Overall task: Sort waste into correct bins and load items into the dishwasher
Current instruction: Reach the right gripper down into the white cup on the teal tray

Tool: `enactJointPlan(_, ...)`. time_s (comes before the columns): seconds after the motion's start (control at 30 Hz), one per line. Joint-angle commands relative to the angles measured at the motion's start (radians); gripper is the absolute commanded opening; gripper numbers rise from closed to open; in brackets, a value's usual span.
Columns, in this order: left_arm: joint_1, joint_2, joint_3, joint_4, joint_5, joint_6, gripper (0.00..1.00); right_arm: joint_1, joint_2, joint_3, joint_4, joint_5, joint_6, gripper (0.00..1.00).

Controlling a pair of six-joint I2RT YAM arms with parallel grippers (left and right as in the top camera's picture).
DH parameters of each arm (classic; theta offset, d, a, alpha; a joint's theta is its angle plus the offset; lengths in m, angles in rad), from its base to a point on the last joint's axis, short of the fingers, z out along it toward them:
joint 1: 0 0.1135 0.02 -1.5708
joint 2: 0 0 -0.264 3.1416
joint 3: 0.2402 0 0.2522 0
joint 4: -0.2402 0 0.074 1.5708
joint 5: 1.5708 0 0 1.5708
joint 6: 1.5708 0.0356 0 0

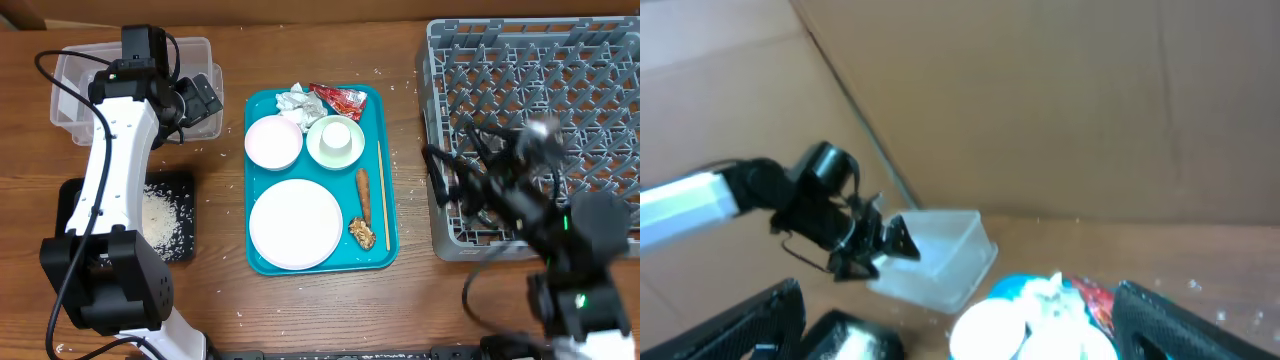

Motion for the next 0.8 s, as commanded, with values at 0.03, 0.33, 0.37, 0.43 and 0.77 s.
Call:
enactJointPlan(0.03,0.005,-0.016,0.023,0.0,-0.004,0.015,1.0,0.02,0.253,0.299,-0.251,-0.042,-0.22,1.0)
enactJointPlan(0.33,0.005,-0.016,0.023,0.0,-0.004,0.015,1.0,0.242,0.697,0.709,-0.697,0.385,-0.347,1.0)
enactJointPlan(0.37,0.005,-0.016,0.023,0.0,-0.004,0.015,1.0,0.27,0.737,0.723,-0.698,0.425,-0.347,1.0)
enactJointPlan(0.43,0.005,-0.016,0.023,0.0,-0.004,0.015,1.0,0.311,0.799,0.729,-0.681,0.463,-0.346,1.0)
enactJointPlan(0.77,0.005,-0.016,0.023,0.0,-0.004,0.015,1.0,0.354,1.04,0.727,-0.585,0.214,-0.315,1.0)
